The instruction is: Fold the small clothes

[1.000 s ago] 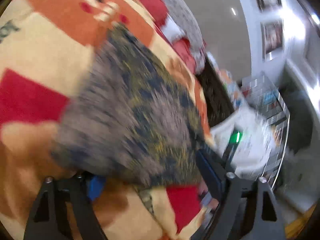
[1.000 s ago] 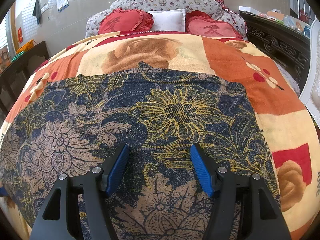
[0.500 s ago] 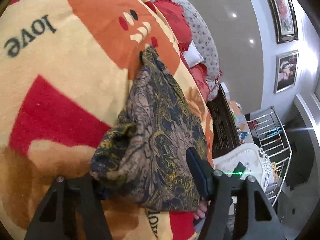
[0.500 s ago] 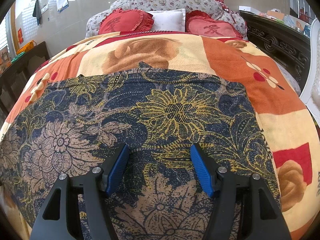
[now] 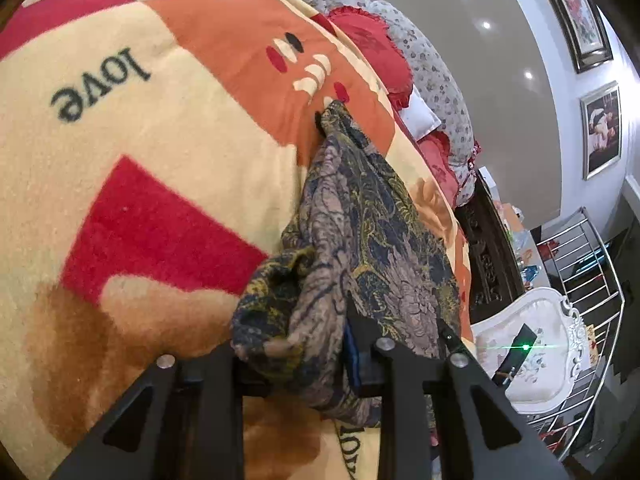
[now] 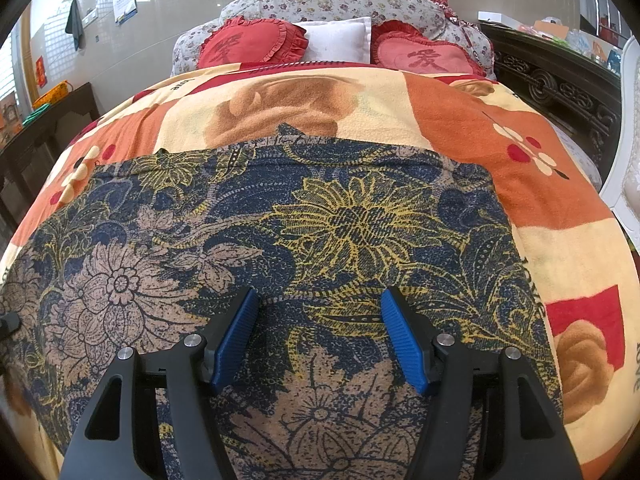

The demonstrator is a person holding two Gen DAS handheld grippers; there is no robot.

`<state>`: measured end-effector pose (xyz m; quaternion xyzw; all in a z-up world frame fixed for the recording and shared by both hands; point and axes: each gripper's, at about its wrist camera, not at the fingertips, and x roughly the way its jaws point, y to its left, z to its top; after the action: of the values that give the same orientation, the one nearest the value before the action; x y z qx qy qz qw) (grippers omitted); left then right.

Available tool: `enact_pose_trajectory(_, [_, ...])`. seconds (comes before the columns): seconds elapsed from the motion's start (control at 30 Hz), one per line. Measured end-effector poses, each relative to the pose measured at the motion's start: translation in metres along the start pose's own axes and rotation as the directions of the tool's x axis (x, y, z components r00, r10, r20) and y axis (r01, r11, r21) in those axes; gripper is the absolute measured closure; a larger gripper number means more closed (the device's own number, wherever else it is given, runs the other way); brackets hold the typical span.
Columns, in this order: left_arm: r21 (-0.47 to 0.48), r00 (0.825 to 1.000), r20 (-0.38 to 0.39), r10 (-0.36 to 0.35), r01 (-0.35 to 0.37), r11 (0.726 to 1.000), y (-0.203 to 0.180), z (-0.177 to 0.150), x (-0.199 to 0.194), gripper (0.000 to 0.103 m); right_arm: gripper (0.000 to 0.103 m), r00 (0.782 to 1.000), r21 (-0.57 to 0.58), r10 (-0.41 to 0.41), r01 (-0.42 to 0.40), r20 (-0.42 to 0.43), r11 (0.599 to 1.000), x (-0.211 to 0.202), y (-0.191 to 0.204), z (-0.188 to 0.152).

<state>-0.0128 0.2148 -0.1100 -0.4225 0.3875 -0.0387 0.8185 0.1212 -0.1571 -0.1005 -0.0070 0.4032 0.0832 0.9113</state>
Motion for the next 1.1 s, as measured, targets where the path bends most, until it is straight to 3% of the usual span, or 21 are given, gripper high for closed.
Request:
enact_pose_trajectory(0.3, [-0.014, 0.999, 0.043, 0.014, -0.014, 1.0, 0.0, -0.002, -0.005, 0.074, 0.032, 1.0, 0.0, 0.0, 0.0, 0.0, 1.0, 0.0, 0.0, -0.001])
enact_pose_trajectory(0.47, [0.027, 0.996, 0.063, 0.068, -0.07, 0.997, -0.012, -0.005, -0.004, 0.075, 0.032, 1.0, 0.0, -0.001, 0.001, 0.001, 1.0, 0.0, 0.0, -0.002])
enact_pose_trajectory(0.57, [0.142, 0.984, 0.098, 0.151, -0.164, 0.976, -0.035, -0.007, -0.005, 0.083, 0.032, 1.0, -0.002, -0.005, 0.005, 0.0, 1.0, 0.0, 0.0, -0.002])
enact_pose_trajectory(0.7, [0.333, 0.95, 0.205, 0.234, -0.292, 0.896, -0.074, -0.021, -0.005, 0.088, 0.031, 0.999, -0.007, -0.013, 0.013, -0.033, 1.0, 0.002, 0.002, 0.002])
enact_pose_trajectory(0.8, [0.453, 0.936, 0.267, 0.232, -0.334, 0.827, -0.101, -0.034, -0.004, 0.088, 0.031, 0.991, -0.03, -0.017, 0.013, -0.131, 0.999, 0.001, 0.006, 0.018])
enact_pose_trajectory(0.97, [0.647, 0.936, 0.314, 0.162, -0.336, 0.684, -0.144, -0.061, 0.003, 0.089, 0.032, 0.98, 0.023, 0.169, -0.168, -0.104, 0.986, -0.023, 0.025, 0.074])
enact_pose_trajectory(1.03, [0.684, 0.939, 0.312, 0.142, -0.326, 0.653, -0.155, -0.068, 0.005, 0.089, 0.032, 0.945, 0.047, 0.308, -0.305, -0.106, 0.951, -0.025, 0.043, 0.103])
enact_pose_trajectory(1.07, [0.699, 0.942, 0.308, 0.134, -0.32, 0.639, -0.159, -0.071, 0.006, 0.089, 0.032, 0.918, 0.058, 0.378, -0.374, -0.117, 0.926, -0.023, 0.053, 0.113])
enact_pose_trajectory(1.1, [0.71, 0.944, 0.302, 0.129, -0.313, 0.631, -0.163, -0.073, 0.008, 0.089, 0.032, 0.872, 0.078, 0.469, -0.463, -0.139, 0.883, -0.017, 0.066, 0.127])
